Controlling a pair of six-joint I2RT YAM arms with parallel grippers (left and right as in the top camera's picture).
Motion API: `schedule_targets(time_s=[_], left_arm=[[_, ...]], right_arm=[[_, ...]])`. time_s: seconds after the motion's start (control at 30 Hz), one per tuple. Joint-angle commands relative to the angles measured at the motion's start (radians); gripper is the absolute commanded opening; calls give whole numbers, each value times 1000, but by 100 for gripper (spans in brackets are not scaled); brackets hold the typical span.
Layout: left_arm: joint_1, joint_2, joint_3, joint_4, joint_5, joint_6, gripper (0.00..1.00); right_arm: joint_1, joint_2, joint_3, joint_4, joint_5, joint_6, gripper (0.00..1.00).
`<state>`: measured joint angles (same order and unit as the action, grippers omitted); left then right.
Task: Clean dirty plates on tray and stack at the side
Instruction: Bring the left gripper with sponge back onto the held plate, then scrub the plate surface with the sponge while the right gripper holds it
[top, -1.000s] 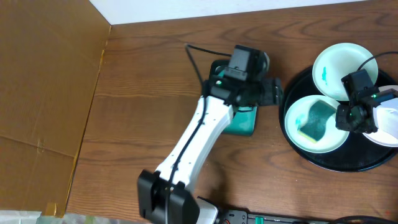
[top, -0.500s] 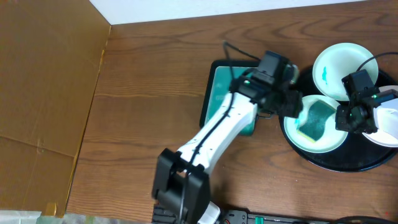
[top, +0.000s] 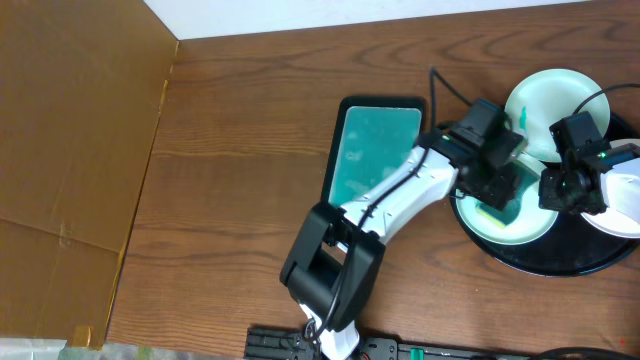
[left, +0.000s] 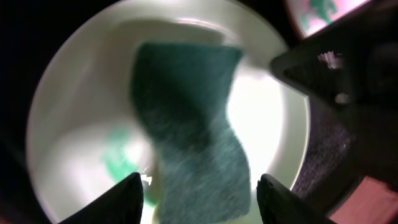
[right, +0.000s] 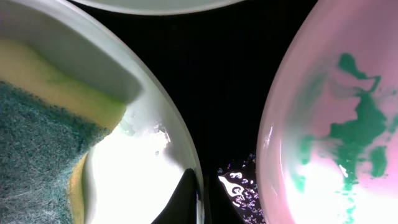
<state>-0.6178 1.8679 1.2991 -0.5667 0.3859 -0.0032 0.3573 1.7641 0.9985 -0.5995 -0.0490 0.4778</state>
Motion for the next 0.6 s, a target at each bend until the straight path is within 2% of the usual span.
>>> schedule_targets(time_s=[0.0,0.2,0.57], left_arm=[[-42,5,-3,24,-108,21,60],[-80,32,-3,43,-216,-11,59],[-79,93,-3,64,-214,-48,59]], right_arm=[[-6,4,-11,13,-9,-4,1],[-10,4,-11,14,-9,-4,1],[-10,4,-11,8,-9,-5,1]])
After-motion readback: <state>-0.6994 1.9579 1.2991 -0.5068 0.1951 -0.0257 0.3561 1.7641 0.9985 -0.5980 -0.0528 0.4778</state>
